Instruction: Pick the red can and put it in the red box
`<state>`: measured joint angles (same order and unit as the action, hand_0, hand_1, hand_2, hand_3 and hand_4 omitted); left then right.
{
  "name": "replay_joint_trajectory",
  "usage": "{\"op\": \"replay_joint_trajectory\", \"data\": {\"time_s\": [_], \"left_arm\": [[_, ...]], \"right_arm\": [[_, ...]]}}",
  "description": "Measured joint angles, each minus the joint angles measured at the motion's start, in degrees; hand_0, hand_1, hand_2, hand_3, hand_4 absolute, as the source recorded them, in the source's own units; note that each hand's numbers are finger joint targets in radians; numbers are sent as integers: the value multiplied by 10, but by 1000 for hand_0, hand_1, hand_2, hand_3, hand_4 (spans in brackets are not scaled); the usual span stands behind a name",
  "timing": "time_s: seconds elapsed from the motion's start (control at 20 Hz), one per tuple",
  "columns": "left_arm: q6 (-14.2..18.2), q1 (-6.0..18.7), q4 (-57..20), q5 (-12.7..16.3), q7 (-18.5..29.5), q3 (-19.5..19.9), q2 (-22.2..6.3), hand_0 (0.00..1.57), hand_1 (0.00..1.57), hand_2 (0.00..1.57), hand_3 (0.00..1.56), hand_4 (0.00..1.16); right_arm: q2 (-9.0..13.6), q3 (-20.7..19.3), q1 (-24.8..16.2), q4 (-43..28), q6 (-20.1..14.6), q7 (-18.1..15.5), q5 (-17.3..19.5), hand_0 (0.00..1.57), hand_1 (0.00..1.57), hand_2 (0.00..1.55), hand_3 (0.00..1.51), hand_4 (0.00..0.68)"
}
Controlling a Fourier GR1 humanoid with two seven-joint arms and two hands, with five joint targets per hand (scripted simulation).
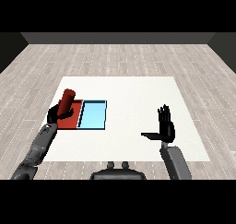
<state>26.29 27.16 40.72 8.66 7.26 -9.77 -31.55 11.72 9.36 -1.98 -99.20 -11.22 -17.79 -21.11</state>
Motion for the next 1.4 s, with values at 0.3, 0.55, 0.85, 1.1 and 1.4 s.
{"op": "replay_joint_trajectory", "data": {"time_s": [0.3, 0.55, 0.85, 1.1, 1.4], "left_arm": [[-23, 53, -176, -35, -24, -8, 8, 963, 963, 914, 0, 724], [-55, 83, -271, -51, -13, -10, 31, 0, 0, 0, 0, 560], [-93, 112, -343, -74, -9, -19, 30, 0, 0, 0, 0, 0], [-112, 123, -299, 8, 82, 67, 26, 1022, 1022, 959, 0, 0], [-227, 121, -190, 121, 239, 164, 70, 0, 0, 0, 0, 0]], "right_arm": [[1, -18, 27, 45, 8, -13, 0, 0, 0, 0, 0, 0], [-4, -27, 51, 82, 10, -23, 3, 0, 0, 0, 0, 0], [-14, -29, 68, 116, 23, -46, 7, 0, 0, 0, 0, 0], [-15, -31, 67, 109, 31, -44, -1, 0, 0, 0, 0, 0], [-12, -27, 69, 104, 44, -42, -3, 0, 0, 0, 0, 0]]}}
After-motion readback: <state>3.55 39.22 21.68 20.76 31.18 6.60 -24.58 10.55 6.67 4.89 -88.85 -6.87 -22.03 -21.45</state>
